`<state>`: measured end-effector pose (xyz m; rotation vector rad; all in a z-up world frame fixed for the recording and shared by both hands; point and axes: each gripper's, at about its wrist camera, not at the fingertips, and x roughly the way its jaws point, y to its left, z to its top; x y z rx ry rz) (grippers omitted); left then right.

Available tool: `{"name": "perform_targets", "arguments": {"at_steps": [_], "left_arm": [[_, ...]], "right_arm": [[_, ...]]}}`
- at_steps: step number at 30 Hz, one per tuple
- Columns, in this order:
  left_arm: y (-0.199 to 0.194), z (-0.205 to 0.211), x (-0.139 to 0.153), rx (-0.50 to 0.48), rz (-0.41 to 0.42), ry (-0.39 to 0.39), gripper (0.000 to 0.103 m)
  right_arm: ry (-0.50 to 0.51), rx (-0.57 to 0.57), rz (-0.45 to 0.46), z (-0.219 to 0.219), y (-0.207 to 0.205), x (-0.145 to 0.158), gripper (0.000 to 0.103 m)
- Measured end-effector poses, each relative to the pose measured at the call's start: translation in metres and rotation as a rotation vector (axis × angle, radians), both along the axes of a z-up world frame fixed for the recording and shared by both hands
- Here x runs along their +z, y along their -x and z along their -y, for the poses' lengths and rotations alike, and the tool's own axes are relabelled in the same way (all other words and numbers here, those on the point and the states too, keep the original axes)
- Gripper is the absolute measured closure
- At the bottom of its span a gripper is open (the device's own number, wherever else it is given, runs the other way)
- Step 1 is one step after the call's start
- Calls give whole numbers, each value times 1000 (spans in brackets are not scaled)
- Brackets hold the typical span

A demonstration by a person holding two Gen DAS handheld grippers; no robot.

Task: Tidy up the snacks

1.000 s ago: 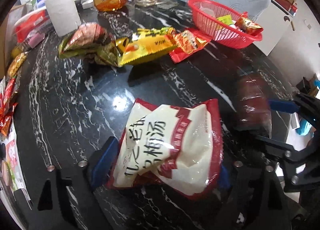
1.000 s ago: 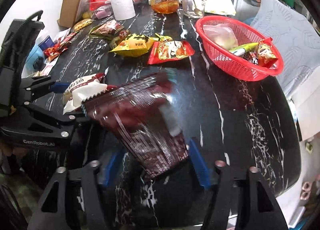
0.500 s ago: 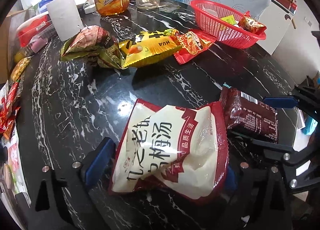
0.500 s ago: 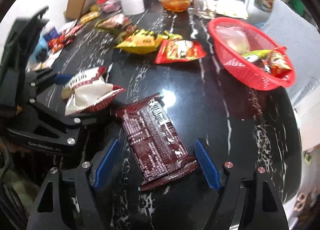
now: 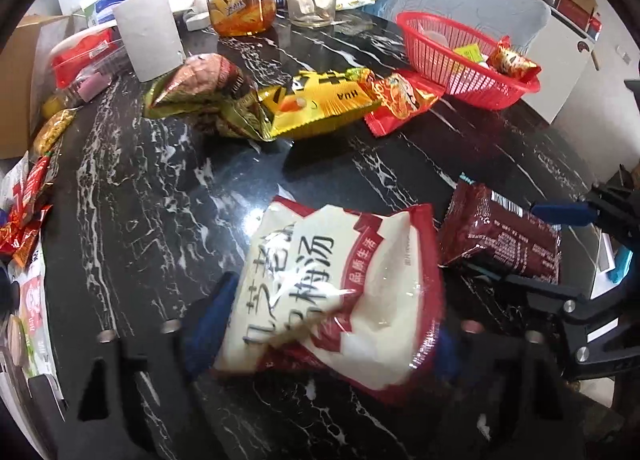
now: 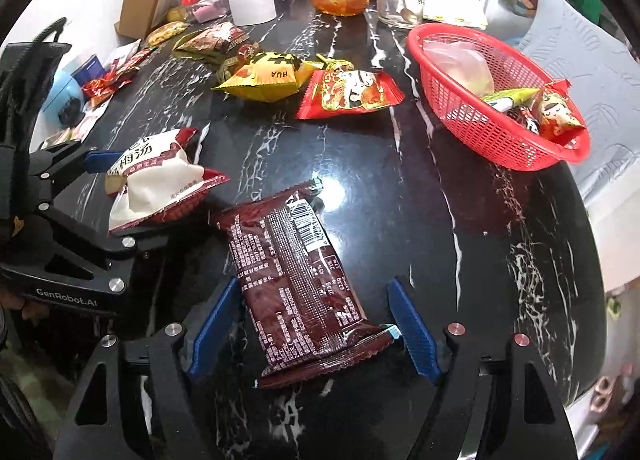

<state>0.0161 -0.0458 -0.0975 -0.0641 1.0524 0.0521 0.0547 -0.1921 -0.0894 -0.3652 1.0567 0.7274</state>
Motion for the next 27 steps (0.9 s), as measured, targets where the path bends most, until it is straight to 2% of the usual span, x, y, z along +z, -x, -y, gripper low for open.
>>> {"name": "perform_targets", "arguments": {"at_steps": [3, 5, 6, 15, 27], "left_arm": [[1, -1, 2, -8, 10, 11, 30], [2, -1, 3, -13, 17, 20, 33], [3, -1, 5, -13, 22, 24, 34], [10, -1, 10, -12, 52, 32, 35], [14, -2, 47, -23, 150, -8, 35]], "right_arm": [[-3, 8, 3, -1, 3, 1, 36], [-3, 34, 8, -3, 6, 2, 45], [-9, 47, 9, -5, 8, 2, 52], [-81, 38, -4, -2, 10, 8, 58], [-184, 43, 30, -5, 13, 33, 58]]}}
